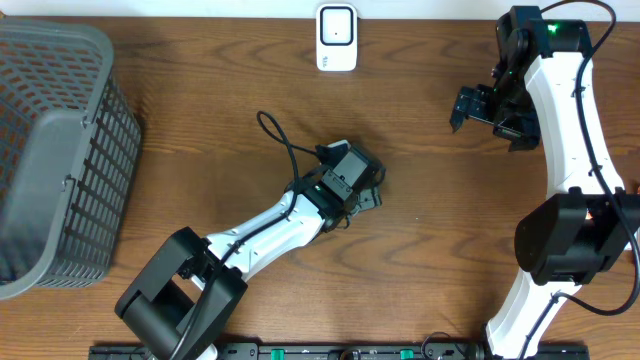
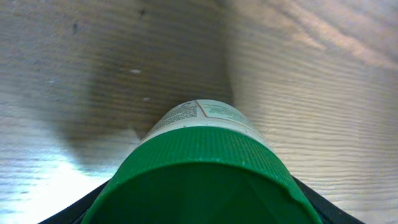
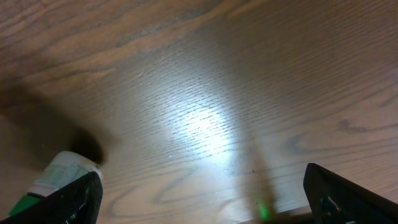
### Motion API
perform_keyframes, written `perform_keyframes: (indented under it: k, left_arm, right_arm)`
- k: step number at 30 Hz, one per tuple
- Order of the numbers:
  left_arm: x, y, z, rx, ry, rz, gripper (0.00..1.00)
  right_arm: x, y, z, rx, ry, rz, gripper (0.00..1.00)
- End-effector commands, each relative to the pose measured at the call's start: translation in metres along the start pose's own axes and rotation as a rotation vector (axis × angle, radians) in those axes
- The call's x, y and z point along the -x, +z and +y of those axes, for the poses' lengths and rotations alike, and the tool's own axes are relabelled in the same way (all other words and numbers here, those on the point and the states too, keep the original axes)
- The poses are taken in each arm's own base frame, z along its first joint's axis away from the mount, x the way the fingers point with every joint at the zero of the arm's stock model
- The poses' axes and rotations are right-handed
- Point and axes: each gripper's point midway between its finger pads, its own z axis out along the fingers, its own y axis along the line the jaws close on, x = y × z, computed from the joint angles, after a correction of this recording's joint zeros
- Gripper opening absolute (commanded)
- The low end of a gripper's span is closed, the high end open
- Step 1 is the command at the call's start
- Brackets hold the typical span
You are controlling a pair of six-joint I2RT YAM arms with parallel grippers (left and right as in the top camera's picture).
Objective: Scan the item barcode
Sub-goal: 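Slide the jar with the left gripper toward the table centre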
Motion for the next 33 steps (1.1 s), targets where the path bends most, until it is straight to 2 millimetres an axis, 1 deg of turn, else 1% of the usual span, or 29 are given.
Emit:
perform_keyframes:
  k: [1, 6, 9, 14, 15, 18, 21, 27, 30, 33]
  left_arm:
    - [0.011, -0.005, -0.012, -0.023, 0.024, -0.029, 0.70]
    - [0.012, -0.005, -0.012, -0.024, 0.024, -0.030, 0.72]
    - [0.011, -0.005, -0.012, -0.025, 0.024, -0.029, 0.82]
    - [0.007, -0.005, -0.016, -0.044, 0.024, -0.004, 0.84]
    - [0.006, -0.006, -0.017, -0.052, 0.024, 0.007, 0.89]
    - [0.004, -0.007, -0.021, -0.070, 0.025, 0.022, 0.89]
    - [0.006, -0.009, -0.025, -0.079, 0.009, 0.017, 0.89]
    - [0.006, -0.011, -0.025, -0.077, -0.196, 0.023, 0.89]
    - [0.003, -0.011, -0.017, -0.039, -0.371, 0.033, 0.89]
    - [0.001, -0.012, -0.013, -0.020, -0.483, 0.043, 0.89]
  right_arm:
    - [-0.001, -0.001, 0.000, 0.005, -0.011, 0.002, 0.99]
    - [-0.001, -0.001, 0.000, 0.005, -0.011, 0.002, 0.99]
    - [-0.001, -0.001, 0.000, 0.005, -0.011, 0.002, 0.99]
    - [-0.001, -0.001, 0.000, 0.005, -0.011, 0.002, 0.99]
    - [-0.001, -0.001, 0.000, 0.004, -0.011, 0.001, 0.99]
    - [-0.001, -0.001, 0.000, 0.005, -0.011, 0.001, 0.99]
    - [-0.001, -0.001, 0.000, 0.005, -0.011, 0.001, 0.99]
    - [-0.001, -0.001, 0.000, 0.005, -0.012, 0.001, 0.99]
    - [-0.001, -0.001, 0.000, 0.005, -0.012, 0.000, 0.99]
    - [0.000, -0.001, 0.000, 0.005, -0.012, 0.000, 0.99]
